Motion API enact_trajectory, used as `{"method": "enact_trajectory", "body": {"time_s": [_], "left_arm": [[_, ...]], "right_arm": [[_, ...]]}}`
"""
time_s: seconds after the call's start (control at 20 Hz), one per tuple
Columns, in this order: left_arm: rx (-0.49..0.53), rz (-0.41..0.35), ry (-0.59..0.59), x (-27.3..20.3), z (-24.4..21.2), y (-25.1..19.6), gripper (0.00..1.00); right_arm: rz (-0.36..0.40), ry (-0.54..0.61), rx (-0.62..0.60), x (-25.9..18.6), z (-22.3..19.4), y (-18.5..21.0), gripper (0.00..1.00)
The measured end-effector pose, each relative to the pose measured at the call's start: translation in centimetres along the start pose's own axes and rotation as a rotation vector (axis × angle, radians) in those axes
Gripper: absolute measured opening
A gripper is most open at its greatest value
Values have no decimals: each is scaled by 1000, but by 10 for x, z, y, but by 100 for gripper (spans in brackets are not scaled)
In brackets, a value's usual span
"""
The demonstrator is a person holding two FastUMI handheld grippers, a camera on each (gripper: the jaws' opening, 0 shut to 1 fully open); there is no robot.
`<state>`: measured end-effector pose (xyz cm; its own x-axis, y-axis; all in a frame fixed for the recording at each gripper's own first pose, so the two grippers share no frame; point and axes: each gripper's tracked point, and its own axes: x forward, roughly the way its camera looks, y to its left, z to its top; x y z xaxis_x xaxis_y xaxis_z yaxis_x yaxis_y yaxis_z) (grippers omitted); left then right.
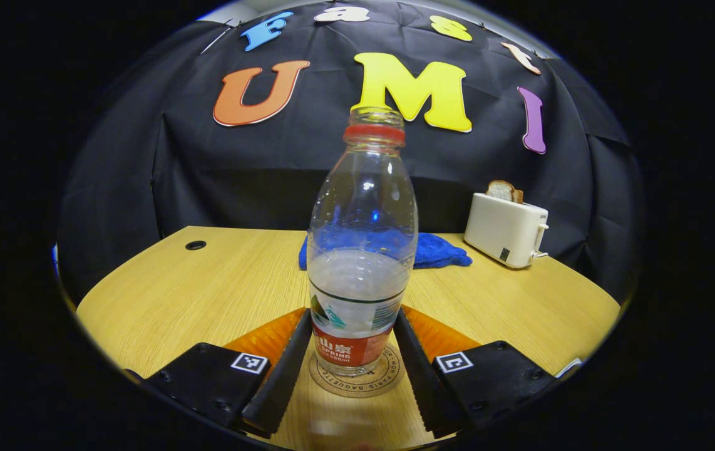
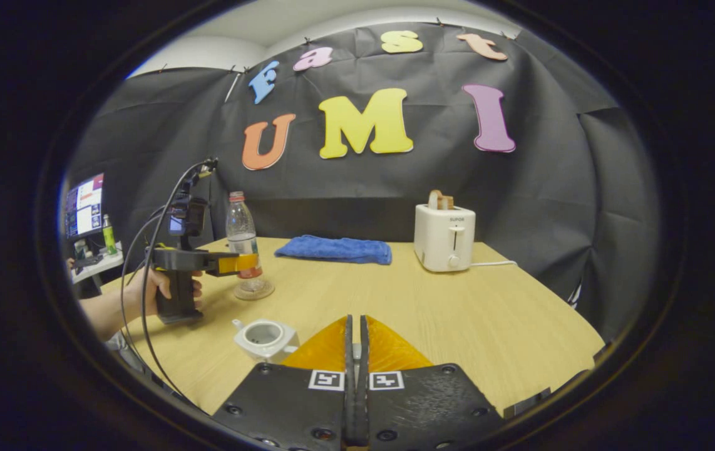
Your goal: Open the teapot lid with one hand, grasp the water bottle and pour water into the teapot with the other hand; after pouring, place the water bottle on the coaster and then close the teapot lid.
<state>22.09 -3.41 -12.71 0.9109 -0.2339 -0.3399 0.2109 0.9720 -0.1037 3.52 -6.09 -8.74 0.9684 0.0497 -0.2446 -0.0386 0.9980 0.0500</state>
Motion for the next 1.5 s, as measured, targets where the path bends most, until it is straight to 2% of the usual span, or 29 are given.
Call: {"method": "enact_trajectory", "body": {"time_s": [0.2,0.4,0.55,0.8,1.0,1.15,1.5], "left_arm": [[-25,17,24,-4,-7,4,98],[-27,29,17,-26,-8,10,99],[-6,49,12,-58,-11,18,99],[5,149,-67,-129,1,50,98],[-9,211,-113,-173,2,68,98],[-10,236,-126,-191,1,75,98],[6,269,-153,-205,1,79,98]], "right_arm": [[8,-3,-5,-1,0,5,0],[41,-12,-7,0,5,20,0],[105,-57,-5,5,21,46,0],[234,-73,-20,25,28,91,0],[290,-46,-44,36,17,114,0],[283,-43,-69,44,12,116,2],[281,-14,-33,57,-7,112,0]]}}
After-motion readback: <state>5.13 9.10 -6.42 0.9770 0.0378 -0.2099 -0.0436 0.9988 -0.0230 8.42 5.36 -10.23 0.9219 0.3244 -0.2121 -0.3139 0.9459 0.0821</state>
